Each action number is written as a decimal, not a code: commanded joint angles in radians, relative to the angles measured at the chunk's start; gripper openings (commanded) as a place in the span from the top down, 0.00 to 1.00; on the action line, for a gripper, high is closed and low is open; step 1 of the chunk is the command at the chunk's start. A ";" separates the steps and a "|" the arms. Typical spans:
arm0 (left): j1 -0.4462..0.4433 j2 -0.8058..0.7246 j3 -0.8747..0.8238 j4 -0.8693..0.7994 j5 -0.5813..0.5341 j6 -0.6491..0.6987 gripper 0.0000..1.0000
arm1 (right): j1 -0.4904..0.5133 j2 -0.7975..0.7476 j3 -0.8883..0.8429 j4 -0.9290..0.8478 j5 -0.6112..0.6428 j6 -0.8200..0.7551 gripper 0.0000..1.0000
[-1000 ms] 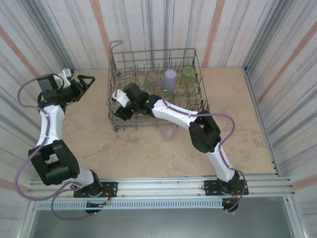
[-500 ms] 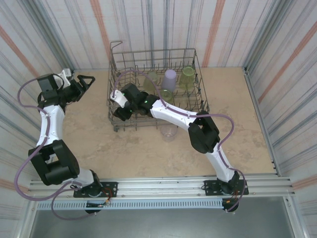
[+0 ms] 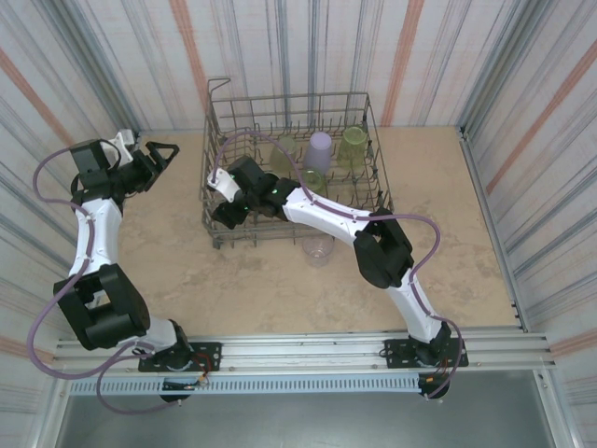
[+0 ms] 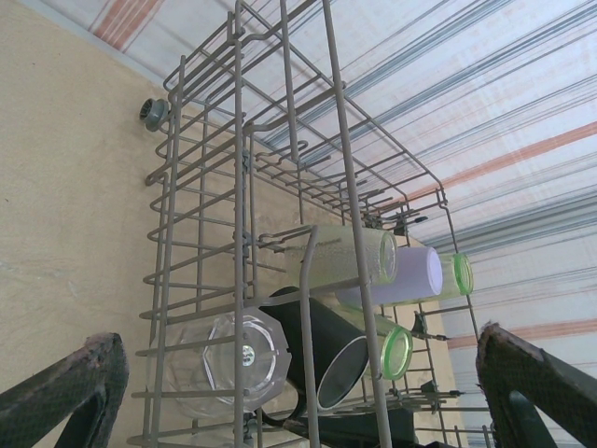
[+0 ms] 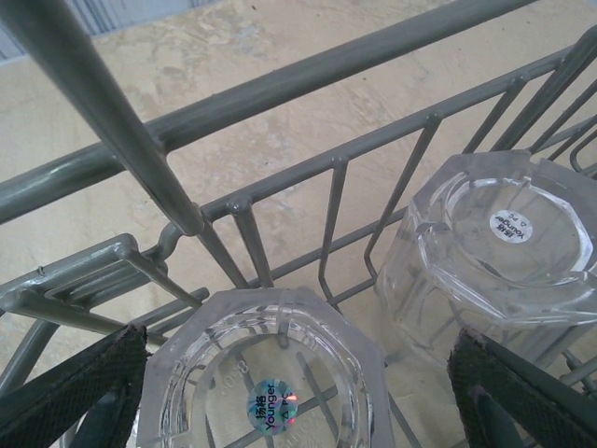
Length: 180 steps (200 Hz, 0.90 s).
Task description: Load the cups into the dish rack
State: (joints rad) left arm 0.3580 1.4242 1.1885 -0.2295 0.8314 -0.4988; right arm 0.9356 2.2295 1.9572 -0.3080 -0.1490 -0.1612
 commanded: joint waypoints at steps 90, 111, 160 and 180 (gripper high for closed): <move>-0.012 -0.034 -0.009 0.001 0.011 0.004 0.01 | -0.018 -0.158 -0.166 0.012 -0.010 0.031 0.01; -0.013 -0.034 -0.005 -0.008 0.004 0.011 0.01 | -0.031 -0.179 -0.184 0.022 -0.009 0.042 0.01; -0.012 -0.049 0.001 -0.027 -0.025 0.005 0.01 | -0.063 -0.240 -0.211 0.014 0.016 0.083 0.01; -0.012 -0.070 0.001 -0.039 -0.060 0.016 0.01 | -0.087 -0.276 -0.239 0.009 0.004 0.131 0.01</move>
State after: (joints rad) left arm 0.3515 1.4147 1.1873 -0.2398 0.8097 -0.4980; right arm 0.8730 2.0438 1.7485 -0.2817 -0.1493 -0.1032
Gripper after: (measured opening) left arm 0.986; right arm 0.989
